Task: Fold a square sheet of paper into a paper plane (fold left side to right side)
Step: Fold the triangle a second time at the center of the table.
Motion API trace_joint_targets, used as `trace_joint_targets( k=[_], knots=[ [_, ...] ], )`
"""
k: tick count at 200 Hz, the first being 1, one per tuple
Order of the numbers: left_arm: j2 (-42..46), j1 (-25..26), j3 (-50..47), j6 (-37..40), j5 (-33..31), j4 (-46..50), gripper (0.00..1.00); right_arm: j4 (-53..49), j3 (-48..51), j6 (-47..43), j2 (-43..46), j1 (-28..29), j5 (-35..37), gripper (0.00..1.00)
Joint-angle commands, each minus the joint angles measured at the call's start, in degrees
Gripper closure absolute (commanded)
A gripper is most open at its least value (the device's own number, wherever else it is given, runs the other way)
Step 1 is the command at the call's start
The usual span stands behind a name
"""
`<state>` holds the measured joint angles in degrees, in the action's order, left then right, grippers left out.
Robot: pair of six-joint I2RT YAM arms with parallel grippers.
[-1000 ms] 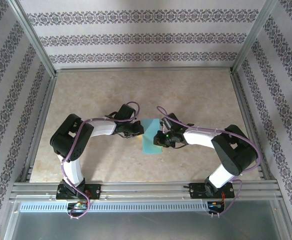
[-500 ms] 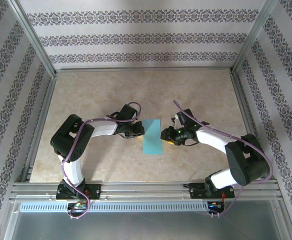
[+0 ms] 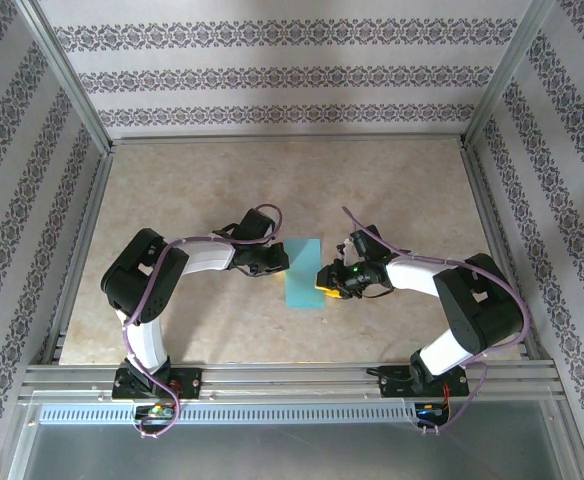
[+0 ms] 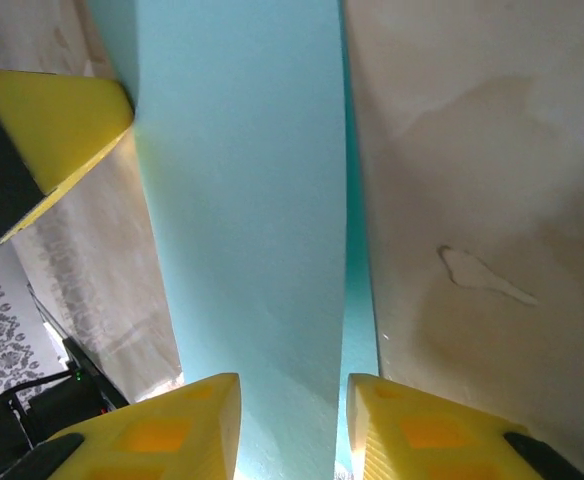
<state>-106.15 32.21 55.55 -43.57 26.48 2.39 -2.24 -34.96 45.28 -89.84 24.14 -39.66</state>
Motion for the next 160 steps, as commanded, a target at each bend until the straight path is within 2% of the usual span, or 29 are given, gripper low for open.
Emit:
trace_joint_targets(
  k=[1, 95, 160],
  knots=[
    [-1.09, 1.0, -0.66, -0.11, -1.17, 3.03, 0.9, 5.65, 1.21, 2.75, -1.38, 0.2, -1.88, 0.67],
    [-0.89, 1.02, -1.31, 0.13, -0.69, 2.23, 0.9, 13.55, -1.22, 3.86, -5.76, -2.36, -0.61, 0.69],
    [-0.36, 1.02, -1.75, 0.04, -0.58, 1.5, 0.9, 14.36, -4.21, 2.33, -8.3, -4.91, -1.04, 0.72]
  ],
)
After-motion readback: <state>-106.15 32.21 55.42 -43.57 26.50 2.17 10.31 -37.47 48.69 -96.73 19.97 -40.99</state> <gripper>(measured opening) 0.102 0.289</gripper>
